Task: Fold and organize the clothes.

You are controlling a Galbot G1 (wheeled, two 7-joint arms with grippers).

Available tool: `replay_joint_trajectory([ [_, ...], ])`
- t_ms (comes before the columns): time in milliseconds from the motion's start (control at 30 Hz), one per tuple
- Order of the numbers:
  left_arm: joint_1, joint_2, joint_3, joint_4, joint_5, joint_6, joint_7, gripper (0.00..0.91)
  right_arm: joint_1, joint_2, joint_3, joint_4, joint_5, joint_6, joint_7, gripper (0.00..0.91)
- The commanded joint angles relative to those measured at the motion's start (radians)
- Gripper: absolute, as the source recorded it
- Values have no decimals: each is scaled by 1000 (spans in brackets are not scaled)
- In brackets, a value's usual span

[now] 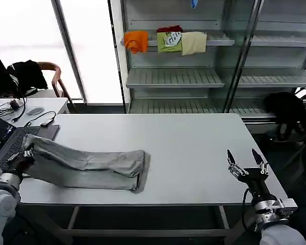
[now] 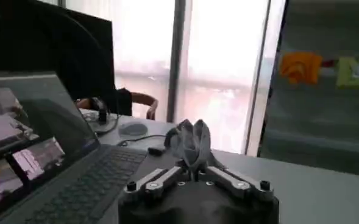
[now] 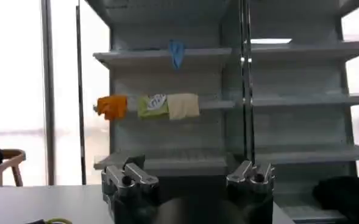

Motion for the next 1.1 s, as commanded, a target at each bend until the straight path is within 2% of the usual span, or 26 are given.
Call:
replay_joint_trajectory([
  [33,-25,-18,95,-260,13,59,7,0,-1,1,3,5,-1,-2,-1,907],
  [200,-110,-71,350,-290,114,58,-7,0,0,8,0,12,-8,-10,-2,907],
  [467,-147,-149,595,-256,242,58,-24,10,1,15,-5,12,-17,-11,-4,907],
  [800,-194,-220,702,-137,312,58,-26,10,1,25,-16,11,-22,-7,-7,907],
  [1100,-198,-226,730,-93,354,56,-12,20,5,27,-21,11,-23,-6,-8,907],
])
